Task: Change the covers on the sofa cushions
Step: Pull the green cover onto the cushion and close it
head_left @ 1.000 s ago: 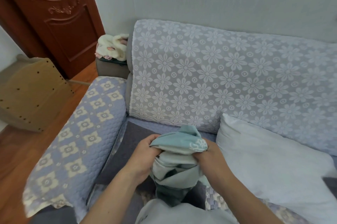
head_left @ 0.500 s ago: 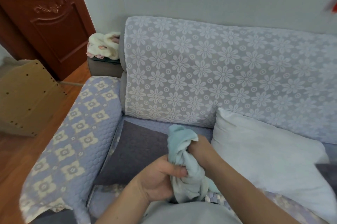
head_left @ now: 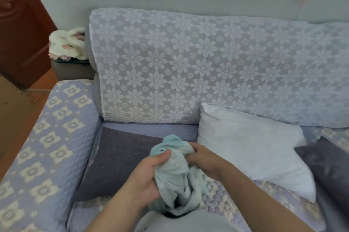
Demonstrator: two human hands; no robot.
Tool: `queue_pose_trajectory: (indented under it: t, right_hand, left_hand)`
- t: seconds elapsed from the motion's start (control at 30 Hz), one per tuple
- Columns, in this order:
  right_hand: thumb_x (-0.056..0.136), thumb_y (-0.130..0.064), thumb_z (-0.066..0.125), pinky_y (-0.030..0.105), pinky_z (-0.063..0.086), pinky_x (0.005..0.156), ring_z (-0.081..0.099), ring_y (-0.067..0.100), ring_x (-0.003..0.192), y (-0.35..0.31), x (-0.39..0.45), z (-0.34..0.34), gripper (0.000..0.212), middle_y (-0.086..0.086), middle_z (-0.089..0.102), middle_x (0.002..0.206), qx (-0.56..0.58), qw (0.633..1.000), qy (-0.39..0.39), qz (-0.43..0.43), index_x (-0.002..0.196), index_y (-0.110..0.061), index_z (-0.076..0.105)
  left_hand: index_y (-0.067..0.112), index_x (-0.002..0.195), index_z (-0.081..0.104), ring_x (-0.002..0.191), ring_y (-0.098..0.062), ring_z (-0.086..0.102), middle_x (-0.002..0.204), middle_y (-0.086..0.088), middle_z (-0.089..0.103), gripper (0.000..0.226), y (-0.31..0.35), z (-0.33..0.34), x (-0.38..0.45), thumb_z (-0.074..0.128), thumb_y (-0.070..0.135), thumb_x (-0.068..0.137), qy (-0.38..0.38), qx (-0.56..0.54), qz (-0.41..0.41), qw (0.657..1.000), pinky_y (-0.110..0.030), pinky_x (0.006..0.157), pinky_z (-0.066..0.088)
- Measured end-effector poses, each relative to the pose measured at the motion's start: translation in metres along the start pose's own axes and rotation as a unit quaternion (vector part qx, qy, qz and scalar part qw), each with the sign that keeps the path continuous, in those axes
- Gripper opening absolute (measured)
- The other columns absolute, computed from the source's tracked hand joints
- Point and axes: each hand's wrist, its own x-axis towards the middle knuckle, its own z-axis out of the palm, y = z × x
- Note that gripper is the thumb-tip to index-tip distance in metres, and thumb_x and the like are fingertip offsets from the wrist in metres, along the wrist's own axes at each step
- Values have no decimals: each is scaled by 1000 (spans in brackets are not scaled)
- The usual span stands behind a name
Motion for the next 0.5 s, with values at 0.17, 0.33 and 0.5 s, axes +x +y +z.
queue_pose_trajectory:
  t: [0.17, 0.33, 0.5]
  right_hand:
    - [90, -31, 73, 35, 48, 98, 61, 18, 109, 52, -21, -132, 33, 8, 65, 126, -20, 989, 111, 100, 120, -20, 65]
    - [93, -23, 69, 31, 50, 74, 63, 21, 86, 69, 7, -255, 25, 12, 68, 104, -146, 966, 165, 137, 113, -8, 66]
    - [91, -23, 70, 28, 43, 82, 60, 25, 96, 55, 79, -305, 29, 10, 65, 107, -344, 926, 126, 98, 114, -6, 67]
  left_hand:
    - [4, 99, 71, 91, -38, 71, 98, -23, 70, 32, 4, 5, 29, 69, 30, 81, 150, -95, 168, 970, -53, 90, 49]
    - [1, 131, 61, 119, -41, 63, 126, -23, 66, 62, -16, 0, 59, 77, 31, 80, 269, -71, 229, 933, -58, 104, 47]
    - [-2, 125, 65, 112, -42, 67, 119, -25, 70, 36, -69, 13, 101, 64, 16, 94, 361, -21, 116, 925, -54, 101, 50]
